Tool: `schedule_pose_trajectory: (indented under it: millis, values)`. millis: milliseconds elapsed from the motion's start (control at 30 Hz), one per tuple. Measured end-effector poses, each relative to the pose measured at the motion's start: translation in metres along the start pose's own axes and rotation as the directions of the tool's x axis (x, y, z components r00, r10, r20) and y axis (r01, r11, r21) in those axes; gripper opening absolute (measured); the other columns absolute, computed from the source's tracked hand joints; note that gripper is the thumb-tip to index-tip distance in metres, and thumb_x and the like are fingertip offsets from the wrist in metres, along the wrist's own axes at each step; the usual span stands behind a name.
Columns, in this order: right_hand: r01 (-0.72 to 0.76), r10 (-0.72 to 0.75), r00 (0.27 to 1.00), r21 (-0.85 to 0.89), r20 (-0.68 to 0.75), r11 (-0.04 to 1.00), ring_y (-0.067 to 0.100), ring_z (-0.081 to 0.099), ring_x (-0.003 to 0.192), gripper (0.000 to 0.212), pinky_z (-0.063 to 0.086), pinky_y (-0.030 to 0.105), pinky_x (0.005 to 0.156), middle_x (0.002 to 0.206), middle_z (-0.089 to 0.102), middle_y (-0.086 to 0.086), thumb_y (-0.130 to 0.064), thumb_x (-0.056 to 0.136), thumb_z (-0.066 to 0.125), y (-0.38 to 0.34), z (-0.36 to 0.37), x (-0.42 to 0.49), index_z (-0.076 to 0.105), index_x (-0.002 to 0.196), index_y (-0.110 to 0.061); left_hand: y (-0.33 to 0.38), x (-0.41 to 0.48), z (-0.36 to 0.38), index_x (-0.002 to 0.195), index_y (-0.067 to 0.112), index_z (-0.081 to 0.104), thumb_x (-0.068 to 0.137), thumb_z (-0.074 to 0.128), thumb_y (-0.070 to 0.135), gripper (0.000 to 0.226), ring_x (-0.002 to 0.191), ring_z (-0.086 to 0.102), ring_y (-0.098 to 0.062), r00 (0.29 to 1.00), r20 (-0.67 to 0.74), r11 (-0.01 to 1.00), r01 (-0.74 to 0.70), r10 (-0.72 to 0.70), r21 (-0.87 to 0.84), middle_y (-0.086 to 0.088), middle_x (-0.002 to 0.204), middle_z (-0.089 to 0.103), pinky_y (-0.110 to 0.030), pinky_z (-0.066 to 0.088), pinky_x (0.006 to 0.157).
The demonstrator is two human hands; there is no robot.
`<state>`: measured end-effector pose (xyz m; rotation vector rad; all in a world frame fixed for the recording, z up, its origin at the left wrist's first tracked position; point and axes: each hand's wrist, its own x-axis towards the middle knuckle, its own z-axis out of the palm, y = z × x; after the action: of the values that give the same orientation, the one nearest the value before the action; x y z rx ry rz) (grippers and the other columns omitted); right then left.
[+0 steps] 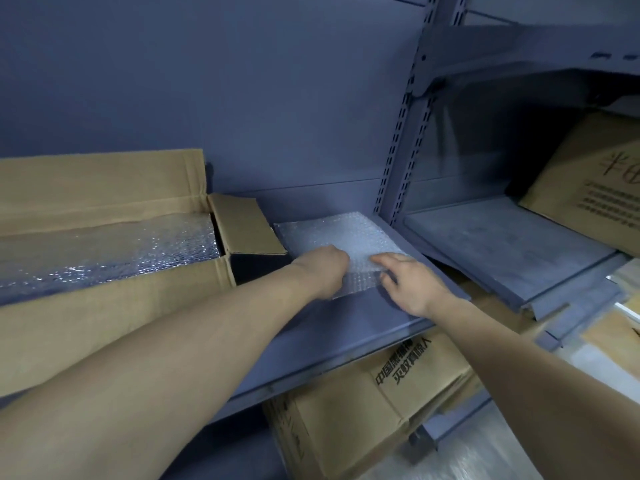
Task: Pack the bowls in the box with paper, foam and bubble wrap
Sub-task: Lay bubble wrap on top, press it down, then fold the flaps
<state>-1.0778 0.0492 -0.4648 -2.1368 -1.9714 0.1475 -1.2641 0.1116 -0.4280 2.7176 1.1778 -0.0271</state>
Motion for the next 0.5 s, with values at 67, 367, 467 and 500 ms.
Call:
schedule_pose_trajectory:
  millis: [67, 367, 467, 500]
  values:
    - [-0.062, 0.061, 0.994, -0.007, -0.095, 0.998, 0.025, 0.035, 0.14, 0.055, 0.035, 0.044, 0.111, 0.153, 0.04, 0.002, -0.023, 0.095, 0.053, 0.0, -0.007, -0.002, 0.039, 0.148, -0.024, 0.003, -0.003, -0.008, 0.11, 0.005, 0.057, 0.089, 0.042, -0.004, 0.028, 0.103, 0.059, -0.036, 0.995, -0.095, 0.999, -0.019, 0.015, -0.04, -0.02, 0.114, 0.059, -0.034, 0.041, 0.073]
    - [-0.122, 0.214, 0.836, 0.209, -0.505, 0.97, 0.029, 0.038, 0.133, 0.061, 0.039, 0.046, 0.103, 0.146, 0.041, 0.007, -0.022, 0.093, 0.061, -0.021, -0.035, -0.014, 0.035, 0.148, -0.02, -0.016, -0.024, -0.056, 0.111, 0.015, 0.063, 0.093, 0.036, 0.015, 0.033, 0.097, 0.064, -0.033, 0.872, -0.485, 0.936, -0.229, 0.074, -0.268, -0.012, 0.106, 0.069, -0.04, 0.051, 0.084]
    - [-0.041, 0.287, 0.811, 0.439, -0.51, 0.898, 0.024, 0.042, 0.132, 0.063, 0.033, 0.031, 0.105, 0.143, 0.046, 0.007, -0.024, 0.091, 0.066, -0.032, -0.049, -0.012, 0.038, 0.147, -0.016, -0.023, -0.039, -0.071, 0.108, 0.011, 0.067, 0.098, 0.04, 0.012, 0.029, 0.097, 0.064, -0.025, 0.822, -0.564, 0.877, -0.325, 0.076, -0.354, -0.004, 0.101, 0.07, -0.027, 0.045, 0.083]
    - [-0.018, 0.314, 0.803, 0.506, -0.506, 0.862, 0.02, 0.044, 0.129, 0.06, 0.032, 0.025, 0.104, 0.141, 0.048, 0.004, -0.025, 0.091, 0.068, -0.037, -0.055, -0.012, 0.043, 0.144, -0.017, -0.025, -0.045, -0.075, 0.109, 0.009, 0.067, 0.099, 0.042, 0.009, 0.027, 0.097, 0.063, -0.022, 0.817, -0.572, 0.865, -0.334, 0.069, -0.373, -0.002, 0.1, 0.069, -0.022, 0.041, 0.081]
